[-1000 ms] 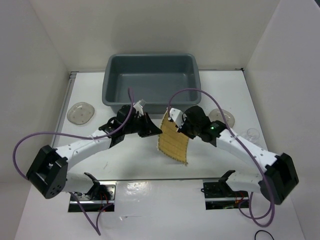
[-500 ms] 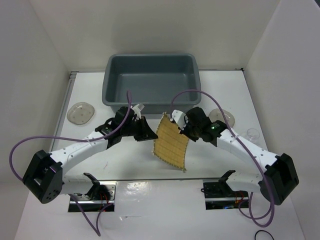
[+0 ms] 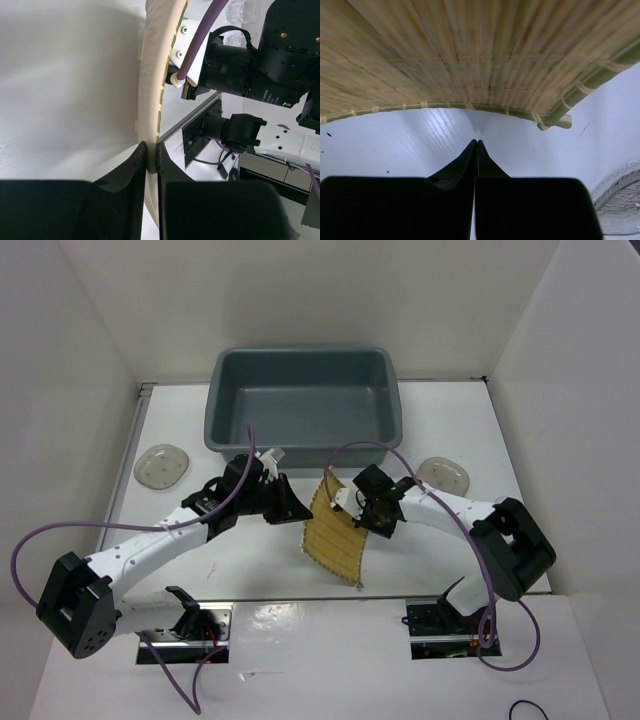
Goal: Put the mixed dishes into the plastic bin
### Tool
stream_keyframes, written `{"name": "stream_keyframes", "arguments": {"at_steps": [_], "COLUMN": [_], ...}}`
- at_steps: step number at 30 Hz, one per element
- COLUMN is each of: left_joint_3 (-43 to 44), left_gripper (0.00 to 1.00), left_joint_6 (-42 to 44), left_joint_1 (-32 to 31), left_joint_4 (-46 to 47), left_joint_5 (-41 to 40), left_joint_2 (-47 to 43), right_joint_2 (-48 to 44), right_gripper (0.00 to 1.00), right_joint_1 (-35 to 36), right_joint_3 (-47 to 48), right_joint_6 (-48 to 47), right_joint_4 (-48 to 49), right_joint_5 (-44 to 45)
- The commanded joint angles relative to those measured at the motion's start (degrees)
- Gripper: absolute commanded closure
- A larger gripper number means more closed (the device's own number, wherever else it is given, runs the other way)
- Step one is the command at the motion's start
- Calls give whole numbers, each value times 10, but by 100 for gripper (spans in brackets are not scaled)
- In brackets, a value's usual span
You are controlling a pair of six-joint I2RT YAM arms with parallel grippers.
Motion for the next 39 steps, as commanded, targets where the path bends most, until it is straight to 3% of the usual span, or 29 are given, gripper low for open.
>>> {"name": "stream_keyframes", "arguments": {"at_steps": [1, 12, 22, 25, 29, 31, 32, 33, 35, 38, 39], "left_joint_3": [2, 15, 34, 34, 34, 39, 39, 44, 44, 56, 56], "left_gripper": [100, 100, 97, 90, 70, 45, 37, 36, 49, 89, 94], "left_joint_6": [-6, -6, -6, -6, -11, -11, -11, -11, -11, -11, -11], "left_joint_1": [-1, -6, -12, -12, -17, -17, -23, -23, -28, -36, -41], "left_joint_4": [30, 41, 79, 114, 146, 158, 158, 163, 163, 149, 132], "left_joint_5": [15, 51, 88, 105, 139, 139, 144, 144, 144, 120, 106], "left_joint_2": [-20, 35, 79, 92, 113, 120, 125, 125, 137, 137, 137], "right_joint_2": [-1, 96, 107, 107, 107, 107, 107, 107, 107, 107, 107], "right_gripper": [100, 100, 100, 100, 100, 100, 100, 100, 100, 100, 100], "right_joint_1": [6, 64, 70, 70, 70, 70, 70, 70, 70, 70, 70], "right_joint_3": [16, 44, 33, 33, 33, 33, 33, 33, 33, 33, 33], "right_joint_6": [-7, 37, 49, 49, 49, 49, 49, 49, 49, 49, 49], "right_joint_4": [8, 52, 72, 78, 78, 78, 78, 78, 78, 78, 78], "right_joint_5": [-24, -47, -59, -64, -64, -64, -64, -64, -64, -64, -64]}}
